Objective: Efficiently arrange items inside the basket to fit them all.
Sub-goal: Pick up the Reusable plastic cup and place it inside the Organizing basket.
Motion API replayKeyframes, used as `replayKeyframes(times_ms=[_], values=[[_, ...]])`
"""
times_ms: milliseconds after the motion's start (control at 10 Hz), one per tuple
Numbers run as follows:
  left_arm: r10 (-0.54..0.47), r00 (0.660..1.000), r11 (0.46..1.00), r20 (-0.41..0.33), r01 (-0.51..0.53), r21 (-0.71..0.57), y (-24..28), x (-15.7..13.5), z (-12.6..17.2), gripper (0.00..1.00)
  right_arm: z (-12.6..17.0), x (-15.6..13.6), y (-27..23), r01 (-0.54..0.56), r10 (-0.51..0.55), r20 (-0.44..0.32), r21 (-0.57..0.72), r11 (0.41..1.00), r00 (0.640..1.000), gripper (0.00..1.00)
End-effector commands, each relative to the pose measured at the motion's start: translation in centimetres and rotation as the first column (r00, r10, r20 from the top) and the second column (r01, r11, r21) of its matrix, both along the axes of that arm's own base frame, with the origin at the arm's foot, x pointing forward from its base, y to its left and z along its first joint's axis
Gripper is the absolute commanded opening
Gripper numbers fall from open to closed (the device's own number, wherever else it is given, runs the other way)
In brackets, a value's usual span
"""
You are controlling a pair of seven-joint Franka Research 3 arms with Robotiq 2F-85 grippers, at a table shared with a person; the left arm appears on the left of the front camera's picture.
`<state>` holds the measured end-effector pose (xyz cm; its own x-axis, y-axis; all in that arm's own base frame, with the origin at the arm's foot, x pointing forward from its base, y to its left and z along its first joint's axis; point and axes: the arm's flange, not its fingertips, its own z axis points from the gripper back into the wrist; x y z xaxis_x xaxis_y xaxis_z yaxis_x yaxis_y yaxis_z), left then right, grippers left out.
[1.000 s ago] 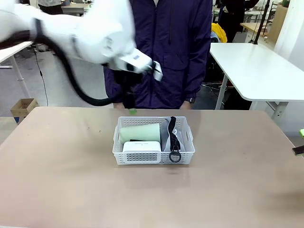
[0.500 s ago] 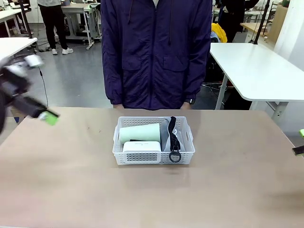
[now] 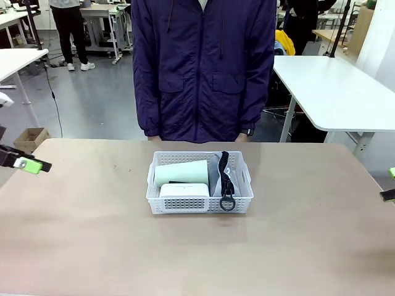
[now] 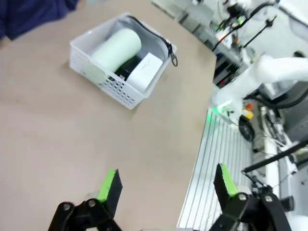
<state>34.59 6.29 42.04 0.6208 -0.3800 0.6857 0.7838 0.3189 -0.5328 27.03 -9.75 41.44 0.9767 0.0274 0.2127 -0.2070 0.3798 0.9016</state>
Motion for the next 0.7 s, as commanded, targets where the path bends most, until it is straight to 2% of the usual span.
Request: replayKeyframes(times_ms=[0, 600], values=[[0.010, 1.000, 1.000, 0.017, -0.010, 0.028, -0.94, 0.17, 1.10, 1.00, 0.01, -0.22, -0.16, -0.013, 0.013, 0.013, -0.006, 1.000, 1.000, 1.00], [0.010, 1.000, 1.000, 0.017, -0.010, 0.028, -0.94, 0.17, 1.10, 1.00, 0.01, -0.22, -0.16, -0.013, 0.013, 0.013, -0.006, 1.000, 1.000, 1.00]])
